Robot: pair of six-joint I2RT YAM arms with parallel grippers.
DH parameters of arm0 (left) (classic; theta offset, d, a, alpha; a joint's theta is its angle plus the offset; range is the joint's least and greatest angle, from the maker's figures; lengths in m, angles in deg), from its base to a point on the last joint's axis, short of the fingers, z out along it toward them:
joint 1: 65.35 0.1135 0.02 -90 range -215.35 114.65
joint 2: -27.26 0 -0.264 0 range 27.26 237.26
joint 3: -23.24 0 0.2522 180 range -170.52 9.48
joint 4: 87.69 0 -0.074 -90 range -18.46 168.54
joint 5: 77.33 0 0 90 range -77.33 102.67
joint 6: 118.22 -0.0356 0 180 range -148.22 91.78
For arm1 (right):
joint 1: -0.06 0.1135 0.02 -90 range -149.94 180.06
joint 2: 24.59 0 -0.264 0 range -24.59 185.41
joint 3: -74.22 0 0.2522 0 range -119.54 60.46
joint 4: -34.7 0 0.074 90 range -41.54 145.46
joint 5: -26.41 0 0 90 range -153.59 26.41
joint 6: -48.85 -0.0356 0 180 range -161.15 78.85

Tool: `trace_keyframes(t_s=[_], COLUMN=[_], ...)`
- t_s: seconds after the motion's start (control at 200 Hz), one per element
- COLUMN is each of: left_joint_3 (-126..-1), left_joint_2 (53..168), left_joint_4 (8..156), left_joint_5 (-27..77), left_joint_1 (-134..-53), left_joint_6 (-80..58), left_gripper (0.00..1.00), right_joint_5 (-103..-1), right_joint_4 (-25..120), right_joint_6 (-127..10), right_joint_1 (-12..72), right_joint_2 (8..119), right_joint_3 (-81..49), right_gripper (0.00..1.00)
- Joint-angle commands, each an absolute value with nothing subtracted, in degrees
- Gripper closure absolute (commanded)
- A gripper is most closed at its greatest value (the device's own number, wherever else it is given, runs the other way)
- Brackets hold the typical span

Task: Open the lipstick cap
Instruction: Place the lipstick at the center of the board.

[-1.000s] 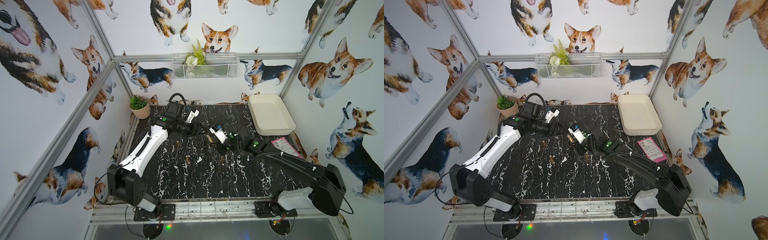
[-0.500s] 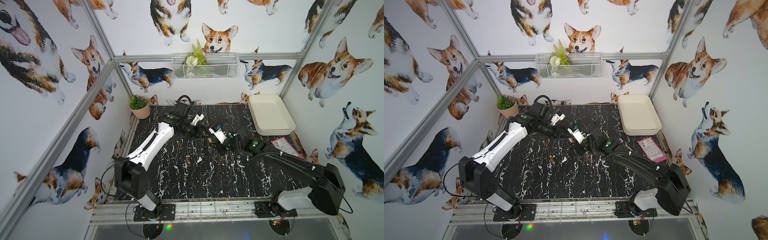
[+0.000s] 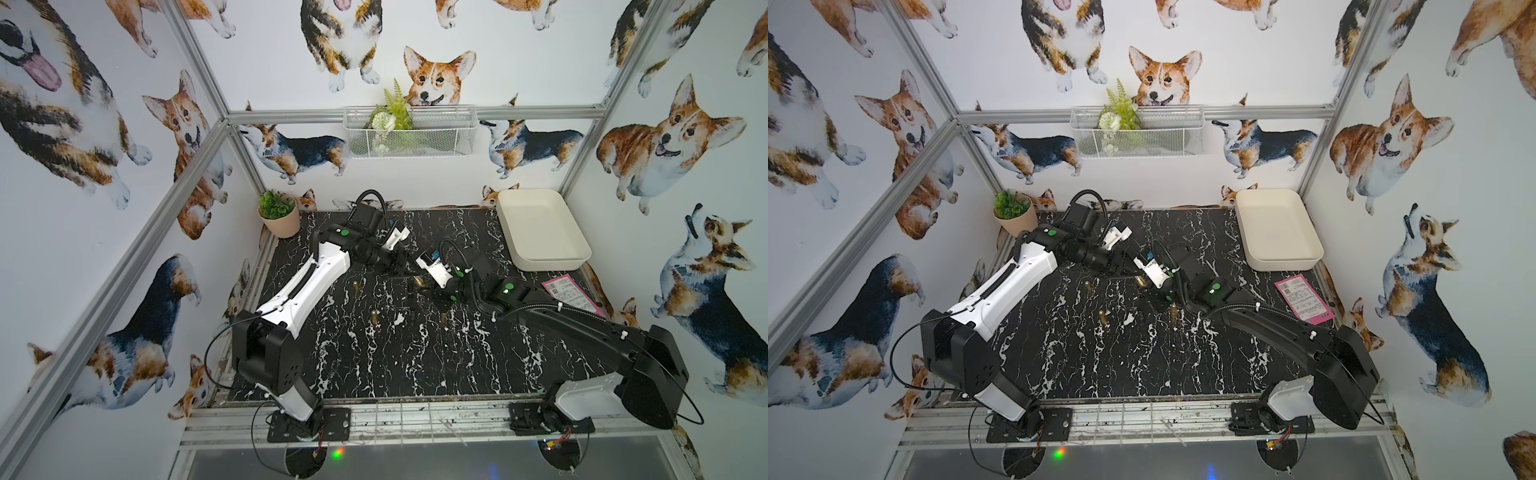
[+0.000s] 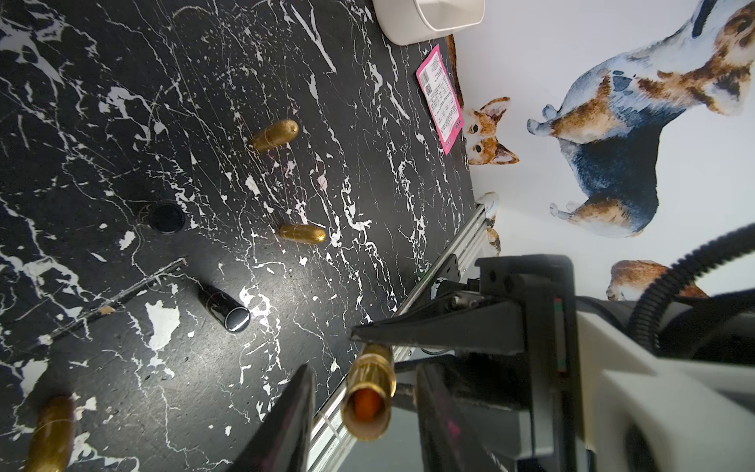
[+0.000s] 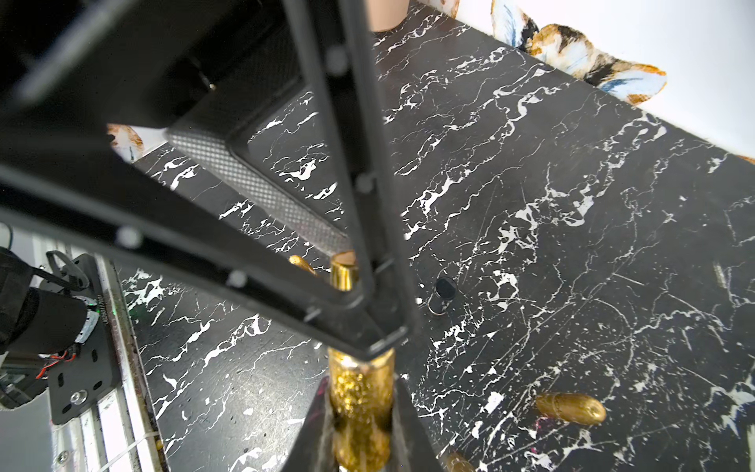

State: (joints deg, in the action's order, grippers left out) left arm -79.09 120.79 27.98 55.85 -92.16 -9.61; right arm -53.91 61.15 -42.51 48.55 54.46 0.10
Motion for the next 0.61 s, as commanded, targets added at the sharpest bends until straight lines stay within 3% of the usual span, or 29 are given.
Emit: trace_keyframes(t_s=[0.0, 0.606], left_joint_3=[-79.75, -80.76], left_joint_2=[120.95, 121.92], left_joint_4=[26.61, 24.67], left_joint_5=[56.43, 56.35], left_joint_1=[-92.33, -92.77], left_joint_6=[-10.73, -11.88], left_gripper=[0.61, 0.69], right_joint_5=[-54.24, -54.62], right_joint_4=[60.86, 61.30], right_joint_6=[-41.56, -41.13], right_joint_1=[48.75, 48.89], right_joint_2=[54.79, 55.26], right_joint_3=[-0.51, -0.91], right_gripper=[1.00, 1.00])
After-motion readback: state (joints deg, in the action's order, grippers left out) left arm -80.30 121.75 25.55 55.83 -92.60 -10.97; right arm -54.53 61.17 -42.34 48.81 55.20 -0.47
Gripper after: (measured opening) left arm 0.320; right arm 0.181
